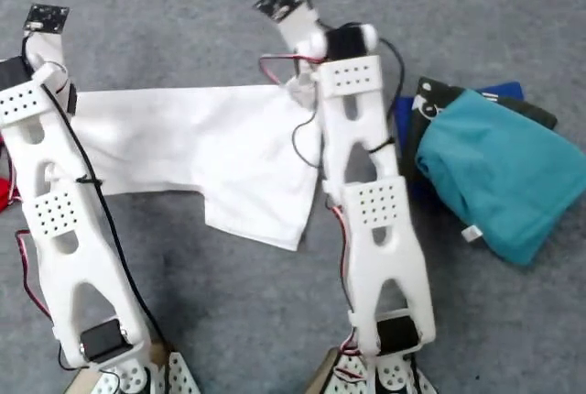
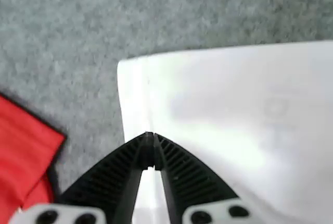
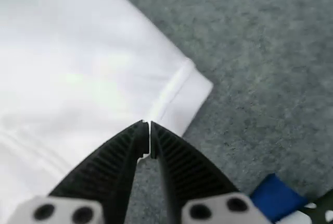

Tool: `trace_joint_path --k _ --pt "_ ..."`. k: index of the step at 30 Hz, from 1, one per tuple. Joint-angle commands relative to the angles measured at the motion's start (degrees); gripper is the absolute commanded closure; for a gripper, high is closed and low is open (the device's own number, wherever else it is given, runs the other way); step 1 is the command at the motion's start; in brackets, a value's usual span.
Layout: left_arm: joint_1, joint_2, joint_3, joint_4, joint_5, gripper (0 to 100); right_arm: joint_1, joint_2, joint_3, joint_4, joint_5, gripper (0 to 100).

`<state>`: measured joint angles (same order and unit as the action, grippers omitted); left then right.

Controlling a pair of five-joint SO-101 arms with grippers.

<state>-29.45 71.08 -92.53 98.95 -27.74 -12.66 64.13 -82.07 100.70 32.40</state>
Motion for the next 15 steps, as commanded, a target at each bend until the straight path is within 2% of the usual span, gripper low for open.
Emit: trace_joint_path --k 1,6,9,15 --pt "-3.2 -3.9 -3.1 1.9 1.1 97 -0.3 -2.0 5.6 -2.0 0.4 98.5" --pt "-5.7 -1.9 -2.9 1.9 -0.3 97 4.2 2.5 8.2 -5.1 0.4 98.5" --pt "-6.1 -0.4 -3.2 1.8 -0.3 97 4.4 2.6 3.7 -2.1 0.9 98.5" --pt "-8.5 -6.3 -3.1 2.0 2.3 97 4.4 2.2 -9.1 0.6 0.9 98.5"
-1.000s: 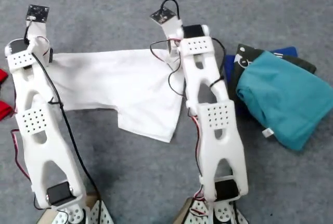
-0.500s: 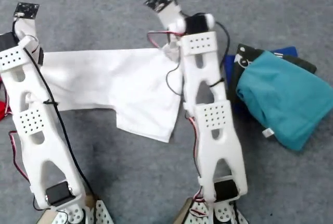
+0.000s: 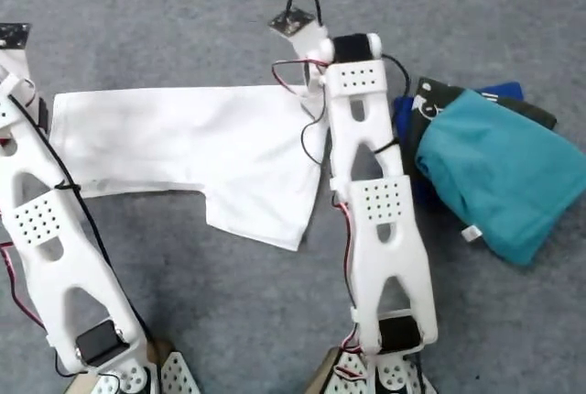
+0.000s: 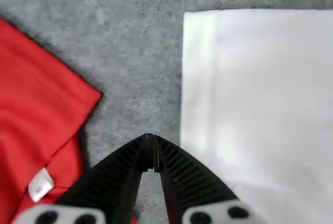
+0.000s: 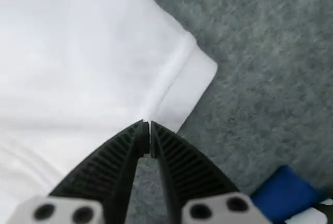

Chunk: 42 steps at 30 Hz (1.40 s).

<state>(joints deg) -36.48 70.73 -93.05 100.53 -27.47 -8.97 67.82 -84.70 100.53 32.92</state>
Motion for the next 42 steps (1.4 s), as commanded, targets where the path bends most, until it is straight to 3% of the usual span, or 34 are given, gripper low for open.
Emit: trace_joint_path --k 1,6,14,18,23,26,32,42 --pt "-1.9 -7.4 -2.6 0.4 2.5 97 0.7 -2.2 -7.6 0.9 0.3 98.5" --pt "-5.7 -12.5 -2.6 0.4 4.3 97 -3.5 -12.7 1.1 1.1 1.1 98.5" --pt "-13.6 -20.5 -1.4 0.8 7.6 97 -18.2 -43.0 43.7 0.3 13.8 98.5" --pt "-15.5 -24.4 7.8 0.8 7.6 97 -23.0 -51.7 61.3 -4.2 14.7 97.5" --pt "-16.7 -32.9 26.2 0.6 8.5 97 -26.2 -57.2 81.6 -13.4 14.8 80.1" --pt "-16.9 -36.8 36.6 -0.7 8.5 97 -27.8 -58.0 91.2 -20.6 14.3 78.8" --pt "-17.1 -37.5 53.0 -12.4 8.5 97 -29.0 -56.6 101.5 -31.4 13.4 80.1" --pt "-16.9 -37.5 63.1 -19.8 9.3 97 -29.7 -48.4 102.0 -35.9 13.4 80.3"
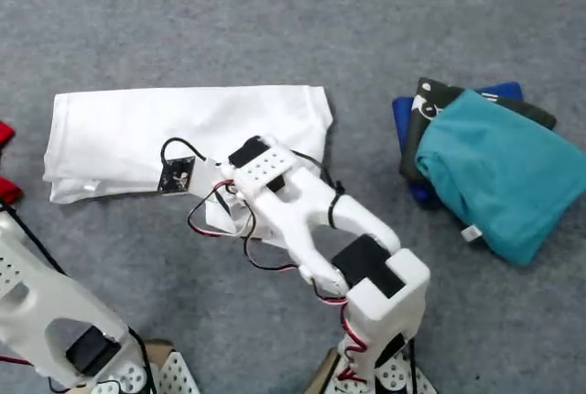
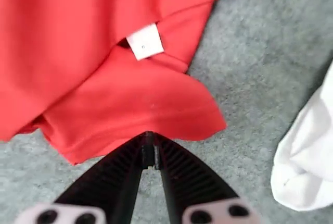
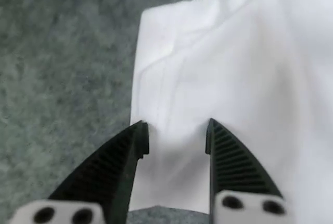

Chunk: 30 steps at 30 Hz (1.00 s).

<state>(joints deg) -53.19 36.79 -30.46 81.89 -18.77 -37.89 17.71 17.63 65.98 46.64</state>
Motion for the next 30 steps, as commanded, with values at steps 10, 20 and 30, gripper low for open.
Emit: trace_joint_path --k 10,20,30 --pt "0.0 -3.9 0.4 -1.1 0.6 97 -2.3 1.9 0.3 -1.6 -0.4 95.3" --pt "0.3 -10.1 0.9 -1.1 0.6 97 2.2 1.6 -7.2 3.2 -4.1 98.5" --pt "0.3 -10.9 0.0 -0.4 0.3 97 9.8 13.0 -49.7 24.1 -3.6 98.5"
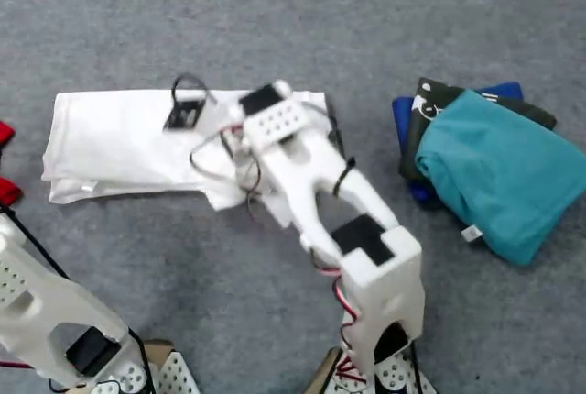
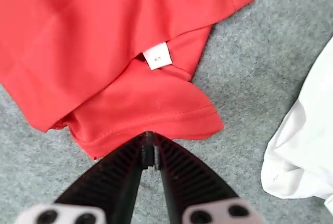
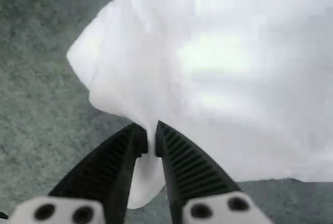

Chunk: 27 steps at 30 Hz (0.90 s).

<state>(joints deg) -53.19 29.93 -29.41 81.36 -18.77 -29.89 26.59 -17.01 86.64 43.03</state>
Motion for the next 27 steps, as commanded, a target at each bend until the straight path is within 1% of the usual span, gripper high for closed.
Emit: trace_joint_path --k 1,8,9,10,11,13,16,17,20,22,23,25,26,27 --pt "1.2 -4.0 -1.5 1.3 0.3 97 1.9 7.0 -19.9 4.8 1.0 98.5" --pt "3.6 -7.2 -1.1 2.6 0.4 97 2.5 29.0 -50.9 8.9 11.2 97.9" --pt "4.1 -7.8 -1.1 2.6 0.3 97 2.5 31.7 -54.5 9.1 11.5 96.8" --pt "4.3 -8.4 -1.0 2.7 0.3 97 2.5 34.0 -58.1 9.9 11.4 93.4" --pt "4.6 -8.9 -0.9 2.7 0.3 97 2.5 36.2 -61.4 11.0 11.0 88.5" --pt "5.4 -10.2 0.1 2.7 0.2 97 3.5 39.3 -68.4 12.0 5.0 81.2" --pt "6.4 -13.1 3.9 2.7 0.2 97 5.2 41.5 -78.3 12.2 -2.5 80.9" --pt "6.6 -14.3 5.5 2.7 0.2 97 5.7 41.5 -79.7 11.8 -4.9 81.5" --pt "7.2 -19.2 10.7 2.3 0.1 97 7.5 37.9 -77.5 13.5 -11.4 82.9" --pt "7.8 -22.7 13.9 2.3 -0.2 97 8.0 35.8 -76.3 14.7 -12.0 84.5" --pt "7.9 -24.3 15.7 2.2 -0.7 97 8.4 34.7 -75.1 14.8 -12.0 86.9" --pt "9.0 -27.5 19.3 2.2 -1.4 97 8.6 31.1 -71.8 14.8 -12.2 96.8" --pt "9.3 -29.1 21.1 2.2 -1.4 97 8.2 28.7 -68.4 14.9 -12.4 99.0" --pt "9.5 -30.7 22.6 2.2 -1.4 97 7.7 26.1 -64.0 14.9 -12.5 97.2"
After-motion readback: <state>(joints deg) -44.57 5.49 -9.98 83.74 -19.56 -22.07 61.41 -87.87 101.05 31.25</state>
